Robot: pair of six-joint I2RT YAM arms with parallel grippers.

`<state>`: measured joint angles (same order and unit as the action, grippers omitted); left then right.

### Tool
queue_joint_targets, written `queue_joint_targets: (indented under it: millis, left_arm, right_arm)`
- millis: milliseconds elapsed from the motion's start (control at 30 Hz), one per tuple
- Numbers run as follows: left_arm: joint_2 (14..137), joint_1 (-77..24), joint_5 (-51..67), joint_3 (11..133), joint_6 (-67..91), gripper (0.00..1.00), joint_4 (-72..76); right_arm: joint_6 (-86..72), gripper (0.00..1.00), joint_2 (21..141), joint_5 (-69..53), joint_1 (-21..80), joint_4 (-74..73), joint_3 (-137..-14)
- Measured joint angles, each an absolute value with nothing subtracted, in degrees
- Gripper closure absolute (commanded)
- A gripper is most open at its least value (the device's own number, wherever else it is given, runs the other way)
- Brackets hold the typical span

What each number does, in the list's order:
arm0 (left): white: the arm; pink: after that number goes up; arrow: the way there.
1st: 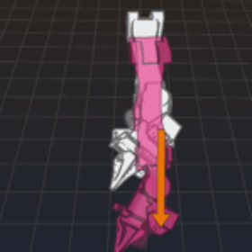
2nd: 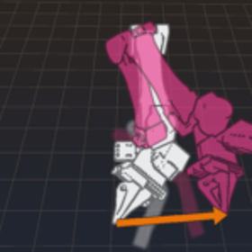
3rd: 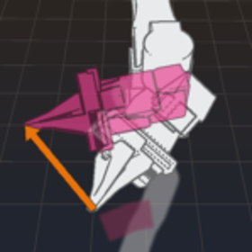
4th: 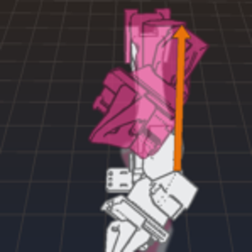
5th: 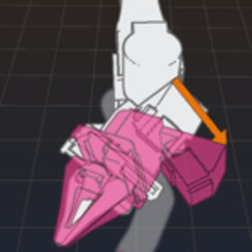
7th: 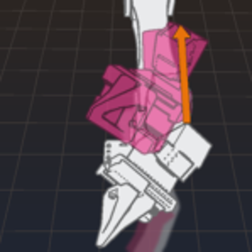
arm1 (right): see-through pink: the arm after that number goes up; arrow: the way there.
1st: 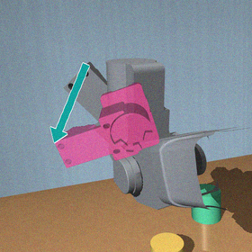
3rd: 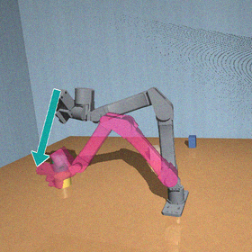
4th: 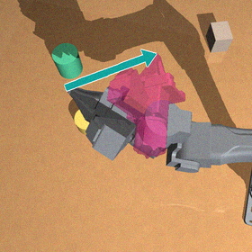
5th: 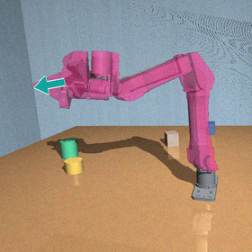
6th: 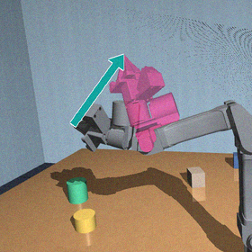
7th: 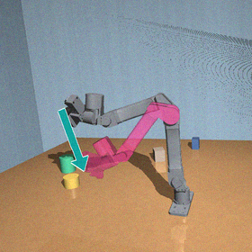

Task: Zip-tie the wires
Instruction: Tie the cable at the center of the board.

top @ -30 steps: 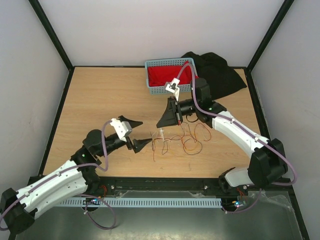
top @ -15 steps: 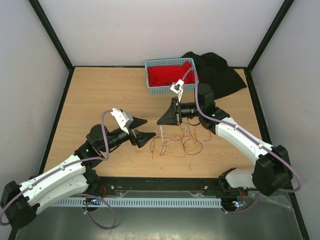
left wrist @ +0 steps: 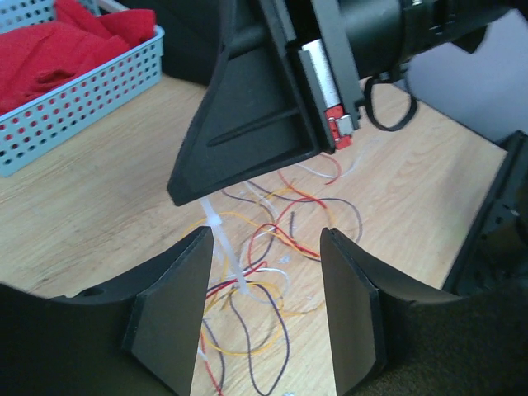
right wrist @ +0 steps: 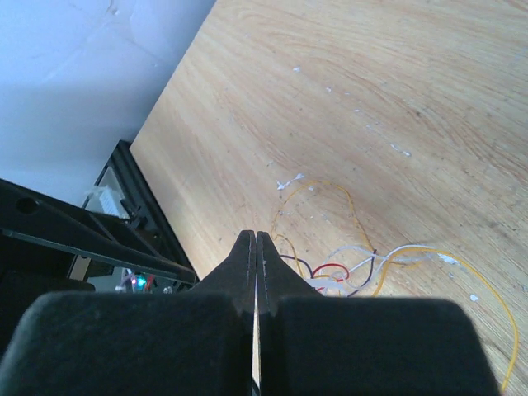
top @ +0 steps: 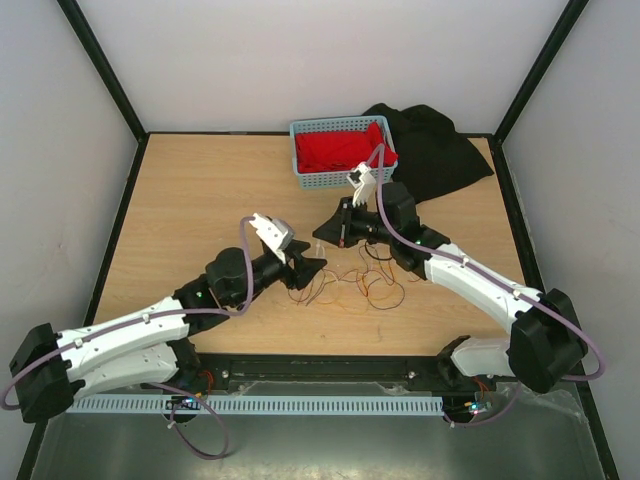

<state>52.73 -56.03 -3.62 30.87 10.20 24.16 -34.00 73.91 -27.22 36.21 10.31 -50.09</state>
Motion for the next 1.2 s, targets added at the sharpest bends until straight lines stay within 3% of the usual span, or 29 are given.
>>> queue_joint_targets:
  millis: [667, 1200]
  left_arm:
    - [61.54, -57.36, -14.5, 35.05, 6.66, 0.51, 22.72]
    - [65.04, -57.34, -16.91, 37.34, 6.66, 0.73, 22.57]
  right_arm:
    - [-36.62, 1.0, 73.49, -21.65, 36.84, 9.78, -50.04]
    - [-37.63, 1.0, 73.36, -21.23, 37.58, 9.96, -48.95]
